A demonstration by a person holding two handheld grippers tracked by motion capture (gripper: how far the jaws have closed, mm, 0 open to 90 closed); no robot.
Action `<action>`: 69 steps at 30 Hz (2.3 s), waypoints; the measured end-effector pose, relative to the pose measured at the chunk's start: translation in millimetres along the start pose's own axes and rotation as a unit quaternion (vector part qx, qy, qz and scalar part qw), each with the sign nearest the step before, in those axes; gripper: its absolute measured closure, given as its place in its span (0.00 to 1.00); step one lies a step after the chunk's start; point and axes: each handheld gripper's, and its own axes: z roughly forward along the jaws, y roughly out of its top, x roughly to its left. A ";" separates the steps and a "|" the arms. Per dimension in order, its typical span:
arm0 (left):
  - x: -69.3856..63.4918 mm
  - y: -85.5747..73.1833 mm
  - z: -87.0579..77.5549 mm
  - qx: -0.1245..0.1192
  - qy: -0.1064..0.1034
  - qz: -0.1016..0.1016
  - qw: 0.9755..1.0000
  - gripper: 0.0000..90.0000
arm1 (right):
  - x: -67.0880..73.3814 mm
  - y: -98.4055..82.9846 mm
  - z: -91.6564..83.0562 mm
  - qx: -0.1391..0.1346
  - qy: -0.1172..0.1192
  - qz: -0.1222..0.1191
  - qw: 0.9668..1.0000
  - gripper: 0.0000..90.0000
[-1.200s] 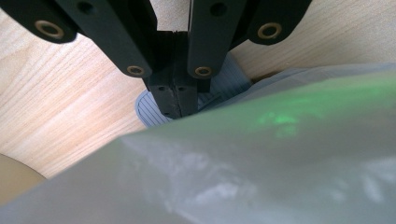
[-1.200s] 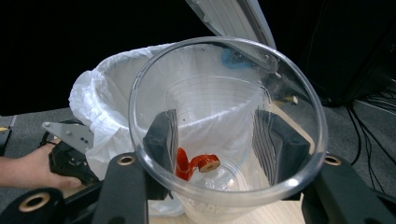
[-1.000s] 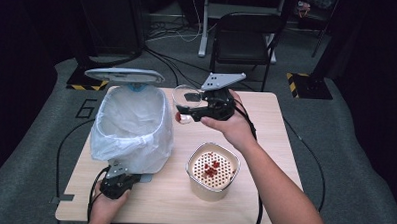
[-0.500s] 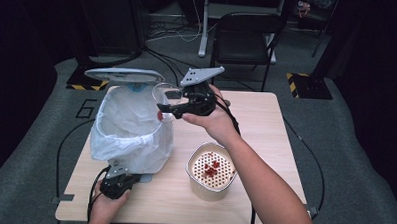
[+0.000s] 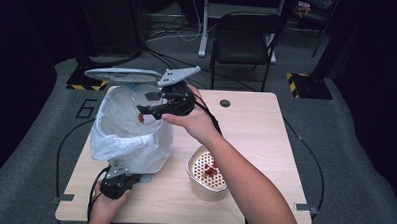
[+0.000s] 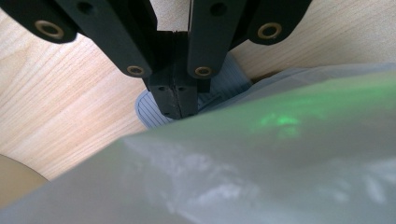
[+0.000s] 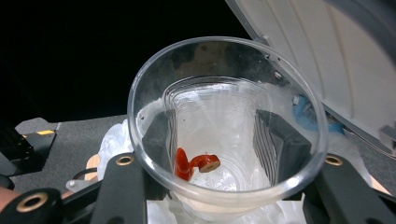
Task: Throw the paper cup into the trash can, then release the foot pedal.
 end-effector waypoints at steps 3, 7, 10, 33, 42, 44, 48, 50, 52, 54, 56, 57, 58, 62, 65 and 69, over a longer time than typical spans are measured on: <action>0.7 0.2 -0.2 0.001 0.000 0.006 1.000 1.00 | -0.6 0.2 6.8 0.002 0.001 0.003 1.000 0.55; 1.7 0.5 -0.4 0.002 -0.001 0.013 1.000 1.00 | -1.6 -1.3 18.5 0.002 0.000 0.009 1.000 0.55; 1.9 0.7 -0.4 0.001 -0.002 0.018 1.000 1.00 | 0.3 -2.9 26.3 0.002 -0.004 0.009 1.000 0.53; 2.2 0.3 -1.2 0.008 -0.001 0.014 1.000 1.00 | 5.6 -12.0 27.7 0.009 -0.053 0.022 0.998 0.16; 1.0 0.5 -0.2 0.000 -0.005 0.001 1.000 1.00 | 11.7 -22.4 -18.3 0.017 -0.066 -0.003 0.998 0.24; 0.9 0.6 -0.4 0.001 -0.006 0.000 1.000 1.00 | 10.7 -27.9 -28.6 0.018 -0.075 -0.002 0.997 0.25; -0.6 1.6 0.3 0.001 -0.002 -0.003 1.000 1.00 | 5.9 -41.3 -51.4 0.021 -0.099 0.003 0.995 0.25; -0.5 3.3 -1.1 0.007 -0.003 -0.005 1.000 1.00 | 4.7 -48.3 -62.5 0.021 -0.110 0.005 0.994 0.25; 1.2 3.8 -2.1 0.005 -0.017 -0.012 1.000 0.97 | 3.4 -54.7 -72.7 0.016 -0.117 0.010 0.993 0.25; 1.8 4.3 -3.0 0.000 -0.022 -0.020 1.000 0.96 | 1.8 -60.6 -81.2 0.014 -0.125 0.010 0.992 0.25; 2.4 6.2 -5.1 -0.004 -0.033 -0.020 0.999 0.93 | 0.4 -66.3 -88.7 0.014 -0.132 0.011 0.991 0.25; 0.2 6.8 -6.3 -0.014 -0.027 -0.031 0.999 0.91 | 0.0 -68.9 -92.2 0.014 -0.136 0.012 0.991 0.25; 1.0 8.3 -8.5 -0.015 -0.035 -0.017 0.999 0.90 | 0.0 -71.4 -95.2 0.012 -0.136 0.017 0.990 0.25; 1.5 11.3 -13.6 -0.031 -0.043 -0.042 0.998 0.82 | 1.5 -81.7 -107.6 0.014 -0.149 0.016 0.989 0.25; 2.3 11.5 -16.9 -0.034 -0.049 -0.049 0.997 0.78 | 1.4 -90.7 -116.2 0.014 -0.155 0.022 0.988 0.25; 5.8 12.5 -27.4 -0.042 -0.034 -0.047 0.997 0.69 | -0.5 -104.8 -127.5 0.019 -0.167 0.029 0.985 0.25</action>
